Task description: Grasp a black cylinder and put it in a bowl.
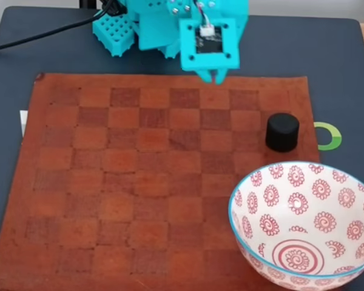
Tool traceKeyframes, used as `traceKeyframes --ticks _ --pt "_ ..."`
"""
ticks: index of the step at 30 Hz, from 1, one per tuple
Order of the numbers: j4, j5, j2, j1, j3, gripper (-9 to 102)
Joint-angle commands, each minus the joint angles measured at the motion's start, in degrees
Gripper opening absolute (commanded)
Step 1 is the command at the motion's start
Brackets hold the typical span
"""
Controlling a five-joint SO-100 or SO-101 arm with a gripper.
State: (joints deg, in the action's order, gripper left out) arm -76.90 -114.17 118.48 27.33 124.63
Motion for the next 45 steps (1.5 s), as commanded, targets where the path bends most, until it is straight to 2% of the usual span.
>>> traceKeyframes --ticks 1,5,12,21,31,42,45 --pt "2.5 -3.3 -1.1 4.4 -2.5 1" --pt "6.3 -6.4 -2.7 8.8 -2.5 2" --pt "13.8 -9.9 -6.2 14.5 -2.5 23" --pt "23.1 -11.1 -13.6 18.4 -2.5 34" --pt "27.5 -11.1 -20.6 19.2 -1.8 33" --pt "26.6 -11.1 -24.5 19.1 -1.6 33" --pt "26.5 -11.1 -24.5 19.1 -1.6 29"
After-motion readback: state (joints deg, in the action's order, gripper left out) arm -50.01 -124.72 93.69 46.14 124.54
